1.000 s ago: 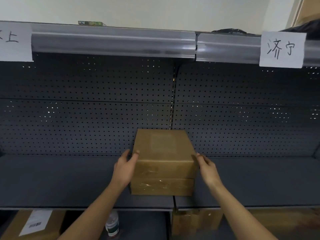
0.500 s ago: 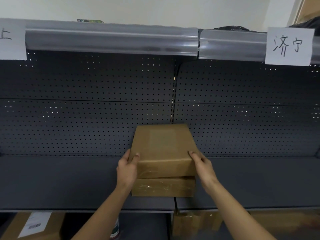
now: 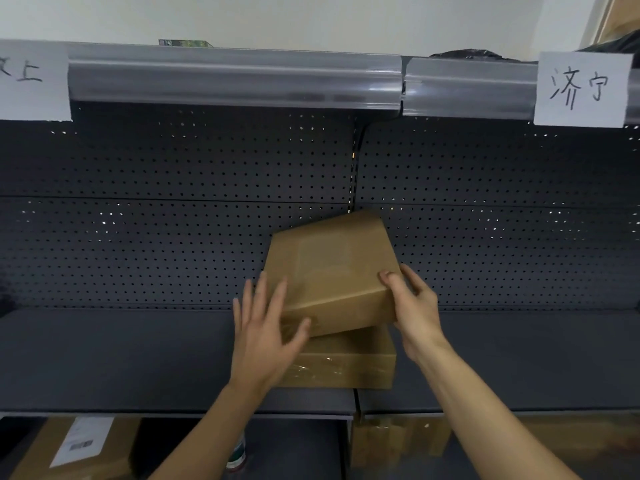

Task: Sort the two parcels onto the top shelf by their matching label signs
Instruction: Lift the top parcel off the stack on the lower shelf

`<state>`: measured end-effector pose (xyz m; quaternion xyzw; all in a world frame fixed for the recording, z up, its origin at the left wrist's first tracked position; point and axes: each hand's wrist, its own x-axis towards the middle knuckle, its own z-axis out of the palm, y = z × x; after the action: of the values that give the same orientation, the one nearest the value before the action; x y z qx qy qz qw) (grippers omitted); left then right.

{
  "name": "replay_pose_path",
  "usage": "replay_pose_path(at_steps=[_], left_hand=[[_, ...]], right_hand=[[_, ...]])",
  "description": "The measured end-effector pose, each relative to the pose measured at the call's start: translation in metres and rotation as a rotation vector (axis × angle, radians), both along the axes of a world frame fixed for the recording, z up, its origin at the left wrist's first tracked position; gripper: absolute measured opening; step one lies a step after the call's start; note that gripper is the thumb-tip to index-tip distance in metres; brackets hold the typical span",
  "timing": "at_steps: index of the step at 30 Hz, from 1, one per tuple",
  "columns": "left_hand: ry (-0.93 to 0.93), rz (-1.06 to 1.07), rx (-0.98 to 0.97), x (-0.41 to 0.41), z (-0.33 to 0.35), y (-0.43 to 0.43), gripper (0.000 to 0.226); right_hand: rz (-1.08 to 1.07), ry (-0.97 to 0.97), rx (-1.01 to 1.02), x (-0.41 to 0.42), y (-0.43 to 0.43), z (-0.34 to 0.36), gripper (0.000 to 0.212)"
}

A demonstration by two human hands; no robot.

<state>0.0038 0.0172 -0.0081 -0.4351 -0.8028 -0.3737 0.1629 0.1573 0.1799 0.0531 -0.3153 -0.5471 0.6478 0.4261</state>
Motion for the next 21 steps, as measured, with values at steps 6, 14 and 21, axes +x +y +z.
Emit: replay_pose_path(at_steps=[6, 14, 21], left_hand=[[0.379, 0.137, -0.306, 0.022, 0.012, 0.011, 0.11], [0.339, 0.164, -0.181, 0.023, 0.011, 0.01, 0.098], [-0.31, 0.1, 0.258, 0.036, 0.013, -0.008, 0.105]], right_hand=[[-0.002, 0.005, 0.035, -0.003, -0.01, 0.01, 0.06], [0.066, -0.057, 0.168, 0.005, -0.024, 0.016, 0.074], [0.084, -0.02, 0.216, 0.026, -0.03, -0.001, 0.085]])
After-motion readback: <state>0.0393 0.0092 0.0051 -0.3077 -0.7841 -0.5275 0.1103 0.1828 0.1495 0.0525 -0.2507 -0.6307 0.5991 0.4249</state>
